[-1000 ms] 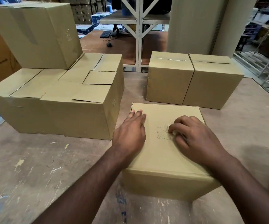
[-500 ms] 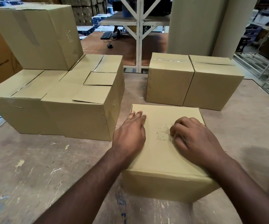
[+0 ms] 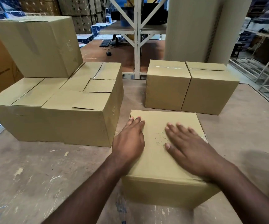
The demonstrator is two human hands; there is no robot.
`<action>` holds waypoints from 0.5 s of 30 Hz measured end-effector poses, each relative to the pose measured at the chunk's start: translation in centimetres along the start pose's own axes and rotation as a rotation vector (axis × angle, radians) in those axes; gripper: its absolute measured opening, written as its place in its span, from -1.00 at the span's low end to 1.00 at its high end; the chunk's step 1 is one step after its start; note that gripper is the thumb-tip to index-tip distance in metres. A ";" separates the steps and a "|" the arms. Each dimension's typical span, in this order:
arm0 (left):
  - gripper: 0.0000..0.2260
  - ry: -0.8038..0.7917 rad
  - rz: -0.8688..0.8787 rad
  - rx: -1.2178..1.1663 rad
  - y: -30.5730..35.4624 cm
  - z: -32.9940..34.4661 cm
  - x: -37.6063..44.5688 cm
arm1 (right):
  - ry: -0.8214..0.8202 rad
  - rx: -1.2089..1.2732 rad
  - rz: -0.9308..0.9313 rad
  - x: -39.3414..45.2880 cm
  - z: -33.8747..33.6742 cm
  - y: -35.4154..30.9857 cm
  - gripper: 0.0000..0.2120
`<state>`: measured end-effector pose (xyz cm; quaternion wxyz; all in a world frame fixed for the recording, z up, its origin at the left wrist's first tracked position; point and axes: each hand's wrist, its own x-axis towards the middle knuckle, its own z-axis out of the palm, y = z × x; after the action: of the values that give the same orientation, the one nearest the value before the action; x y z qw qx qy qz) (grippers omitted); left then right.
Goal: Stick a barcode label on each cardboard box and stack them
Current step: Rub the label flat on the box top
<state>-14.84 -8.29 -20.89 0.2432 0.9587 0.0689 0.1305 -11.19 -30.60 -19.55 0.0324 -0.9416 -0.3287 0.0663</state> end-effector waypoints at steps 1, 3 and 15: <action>-0.56 -0.003 0.001 -0.001 -0.1 0.0 0.0 | -0.018 0.006 -0.096 -0.3 0.0 -0.7 -0.34; -0.56 -0.008 0.007 0.001 -0.3 0.0 0.0 | -0.044 0.053 -0.270 -1.2 -0.1 -2.1 -0.38; -0.56 0.018 0.043 -0.062 -1.4 0.8 0.6 | -0.057 0.029 -0.161 1.3 -0.8 -1.8 -0.31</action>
<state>-14.12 -7.31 -22.09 0.2693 0.9508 0.0462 0.1463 -11.17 -28.43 -18.66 0.0418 -0.9093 -0.4030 0.0948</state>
